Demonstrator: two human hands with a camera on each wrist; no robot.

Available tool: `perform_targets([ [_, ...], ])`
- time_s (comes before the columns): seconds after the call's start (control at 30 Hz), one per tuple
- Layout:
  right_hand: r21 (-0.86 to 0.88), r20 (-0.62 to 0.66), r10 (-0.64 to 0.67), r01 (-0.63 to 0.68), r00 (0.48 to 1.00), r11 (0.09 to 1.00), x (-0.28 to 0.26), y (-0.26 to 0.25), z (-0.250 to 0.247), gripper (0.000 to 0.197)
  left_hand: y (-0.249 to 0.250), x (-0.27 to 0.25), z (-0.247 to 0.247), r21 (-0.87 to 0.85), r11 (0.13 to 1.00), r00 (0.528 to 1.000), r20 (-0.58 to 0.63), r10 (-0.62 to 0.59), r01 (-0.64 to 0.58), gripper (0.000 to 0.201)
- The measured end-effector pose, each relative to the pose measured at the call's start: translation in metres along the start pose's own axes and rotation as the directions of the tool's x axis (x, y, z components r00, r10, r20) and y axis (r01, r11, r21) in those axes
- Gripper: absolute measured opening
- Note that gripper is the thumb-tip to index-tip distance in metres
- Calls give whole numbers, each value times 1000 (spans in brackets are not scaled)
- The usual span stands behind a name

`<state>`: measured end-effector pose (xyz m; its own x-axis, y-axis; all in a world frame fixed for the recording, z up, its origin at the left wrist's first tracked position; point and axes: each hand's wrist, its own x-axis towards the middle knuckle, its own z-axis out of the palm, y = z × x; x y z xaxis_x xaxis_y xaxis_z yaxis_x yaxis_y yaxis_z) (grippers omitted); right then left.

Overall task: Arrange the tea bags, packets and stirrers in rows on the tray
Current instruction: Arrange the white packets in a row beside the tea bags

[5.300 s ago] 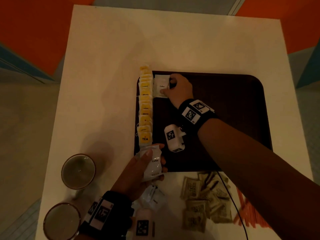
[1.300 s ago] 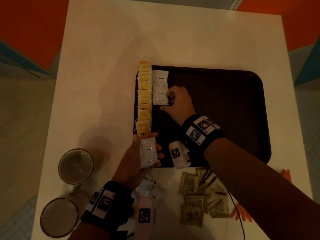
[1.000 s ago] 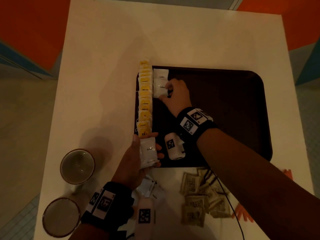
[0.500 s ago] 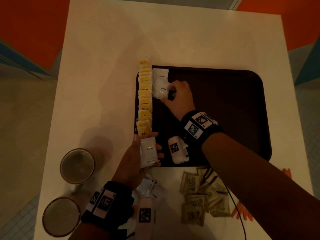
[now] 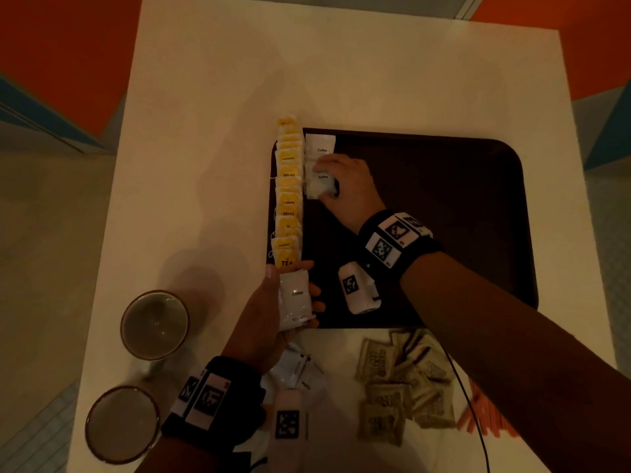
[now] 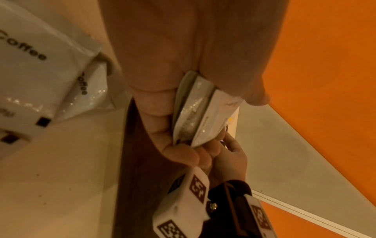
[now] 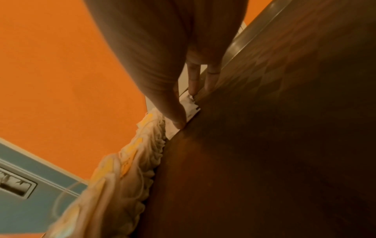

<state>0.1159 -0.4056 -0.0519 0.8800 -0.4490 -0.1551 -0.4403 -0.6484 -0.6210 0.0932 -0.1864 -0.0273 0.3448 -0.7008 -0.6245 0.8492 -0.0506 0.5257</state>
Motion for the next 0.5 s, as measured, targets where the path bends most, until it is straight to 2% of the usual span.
perform_targets([
  [0.3, 97, -77, 15, -8, 997, 995, -18, 1, 4, 38, -2, 3, 1, 42, 999, 1000, -24, 4, -3, 80],
  [0.5, 79, -60, 36, -31, 998, 996, -19, -1, 7, 37, -2, 3, 2, 48, 999, 1000, -24, -6, 7, 83],
])
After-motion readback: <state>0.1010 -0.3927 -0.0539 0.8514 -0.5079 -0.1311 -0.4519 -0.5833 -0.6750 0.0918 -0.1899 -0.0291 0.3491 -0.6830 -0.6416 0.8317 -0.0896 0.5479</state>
